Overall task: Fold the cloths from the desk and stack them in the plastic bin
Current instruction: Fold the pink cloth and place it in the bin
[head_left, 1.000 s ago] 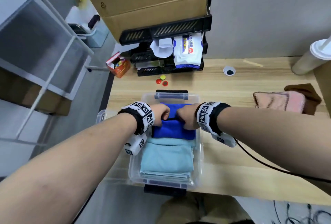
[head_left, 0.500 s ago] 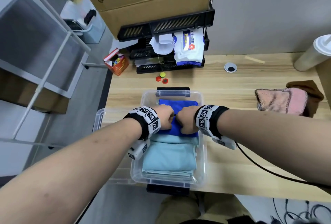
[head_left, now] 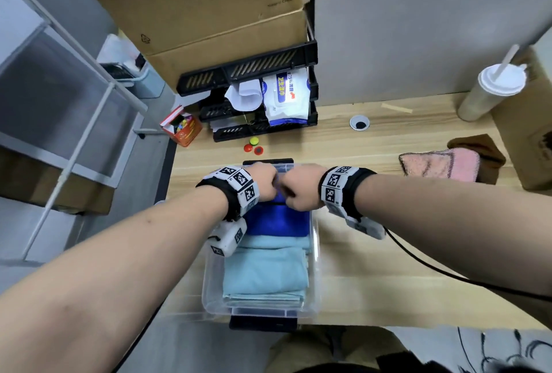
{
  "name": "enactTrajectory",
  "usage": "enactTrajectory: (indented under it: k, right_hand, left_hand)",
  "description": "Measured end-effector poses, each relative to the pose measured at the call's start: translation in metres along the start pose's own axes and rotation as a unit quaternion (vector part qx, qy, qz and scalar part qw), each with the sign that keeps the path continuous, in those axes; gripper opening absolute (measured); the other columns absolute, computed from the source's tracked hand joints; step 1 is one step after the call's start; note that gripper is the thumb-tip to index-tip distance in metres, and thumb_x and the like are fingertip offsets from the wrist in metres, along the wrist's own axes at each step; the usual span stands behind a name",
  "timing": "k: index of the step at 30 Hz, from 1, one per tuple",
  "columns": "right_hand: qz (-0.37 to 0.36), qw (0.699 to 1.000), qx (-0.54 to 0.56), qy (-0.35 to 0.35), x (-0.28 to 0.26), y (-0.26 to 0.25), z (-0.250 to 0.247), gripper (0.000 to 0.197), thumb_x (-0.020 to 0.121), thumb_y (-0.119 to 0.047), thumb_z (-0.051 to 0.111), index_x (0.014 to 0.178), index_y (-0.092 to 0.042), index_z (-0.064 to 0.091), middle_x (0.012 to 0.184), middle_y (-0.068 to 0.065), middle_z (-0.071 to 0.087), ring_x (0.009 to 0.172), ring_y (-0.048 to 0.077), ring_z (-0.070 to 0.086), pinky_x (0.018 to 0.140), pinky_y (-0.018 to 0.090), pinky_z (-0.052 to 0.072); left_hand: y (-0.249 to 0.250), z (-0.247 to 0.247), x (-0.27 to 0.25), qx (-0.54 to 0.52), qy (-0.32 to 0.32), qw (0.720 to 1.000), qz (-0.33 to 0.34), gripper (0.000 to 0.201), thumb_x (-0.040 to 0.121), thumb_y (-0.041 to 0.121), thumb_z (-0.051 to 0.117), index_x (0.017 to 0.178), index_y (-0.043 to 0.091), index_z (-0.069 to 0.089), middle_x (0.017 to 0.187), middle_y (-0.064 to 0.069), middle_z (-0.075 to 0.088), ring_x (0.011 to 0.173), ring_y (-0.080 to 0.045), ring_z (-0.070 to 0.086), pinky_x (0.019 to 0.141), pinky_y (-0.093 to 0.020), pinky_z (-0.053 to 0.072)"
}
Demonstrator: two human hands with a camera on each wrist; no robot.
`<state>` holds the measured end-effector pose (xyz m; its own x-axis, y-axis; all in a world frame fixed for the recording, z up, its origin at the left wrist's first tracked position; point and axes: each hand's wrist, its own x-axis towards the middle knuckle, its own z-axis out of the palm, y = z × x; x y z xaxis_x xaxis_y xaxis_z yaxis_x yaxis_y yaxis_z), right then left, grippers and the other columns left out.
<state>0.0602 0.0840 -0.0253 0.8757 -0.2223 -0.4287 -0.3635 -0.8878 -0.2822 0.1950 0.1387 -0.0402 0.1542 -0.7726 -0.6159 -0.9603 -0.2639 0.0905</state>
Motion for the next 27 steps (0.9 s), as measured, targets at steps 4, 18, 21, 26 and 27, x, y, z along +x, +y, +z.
enactTrajectory:
  k: [4, 18, 21, 26, 27]
  right_hand:
    - [0.068, 0.993, 0.057, 0.082, -0.038, 0.048, -0.027, 0.012, 0.082, -0.022, 0.055, 0.091, -0.017, 0.062, 0.088, 0.002, 0.067, 0.08, 0.027, 0.059, 0.068, 0.034, 0.051]
    - [0.469, 0.863, 0.186, 0.034, -0.185, 0.234, 0.1, 0.044, 0.091, -0.025, 0.055, 0.128, -0.005, 0.044, 0.124, 0.02, 0.053, 0.103, 0.037, 0.061, 0.08, 0.037, 0.051]
    - [0.482, 0.842, 0.235, 0.057, -0.189, 0.24, 0.126, 0.056, 0.082, -0.028, 0.062, 0.129, -0.009, 0.037, 0.123, 0.021, 0.047, 0.104, 0.04, 0.057, 0.085, 0.04, 0.049]
    - [0.406, 0.861, 0.267, 0.147, -0.174, 0.237, 0.153, 0.03, 0.076, -0.027, 0.068, 0.105, -0.024, 0.06, 0.108, 0.009, 0.062, 0.105, 0.031, 0.057, 0.089, 0.033, 0.047]
    - [0.409, 0.855, 0.276, 0.16, -0.171, 0.235, 0.153, 0.025, 0.075, -0.028, 0.068, 0.099, -0.025, 0.065, 0.104, 0.007, 0.065, 0.102, 0.03, 0.059, 0.088, 0.032, 0.049]
  left_hand:
    - [0.036, -0.051, 0.011, 0.003, 0.048, 0.999, 0.016, 0.019, 0.079, 0.029, 0.064, 0.064, 0.021, 0.056, 0.073, -0.002, 0.065, 0.073, -0.026, 0.063, 0.064, -0.029, 0.051]
    - [0.22, -0.022, 0.097, 0.023, -0.038, 0.995, 0.088, 0.019, 0.087, 0.019, 0.057, 0.095, 0.011, 0.071, 0.091, -0.007, 0.074, 0.082, -0.025, 0.068, 0.072, -0.031, 0.054]
    - [0.234, 0.005, 0.105, 0.033, -0.061, 0.993, 0.096, 0.021, 0.088, 0.02, 0.057, 0.098, 0.009, 0.071, 0.094, -0.009, 0.074, 0.086, -0.027, 0.069, 0.077, -0.035, 0.056]
    - [0.238, 0.038, 0.111, 0.068, -0.08, 0.99, 0.098, 0.029, 0.089, 0.024, 0.054, 0.109, 0.01, 0.069, 0.106, -0.01, 0.07, 0.095, -0.028, 0.064, 0.08, -0.032, 0.051]
    - [0.237, 0.04, 0.111, 0.069, -0.08, 0.99, 0.096, 0.029, 0.09, 0.025, 0.054, 0.11, 0.011, 0.069, 0.107, -0.01, 0.07, 0.098, -0.029, 0.064, 0.081, -0.032, 0.051]
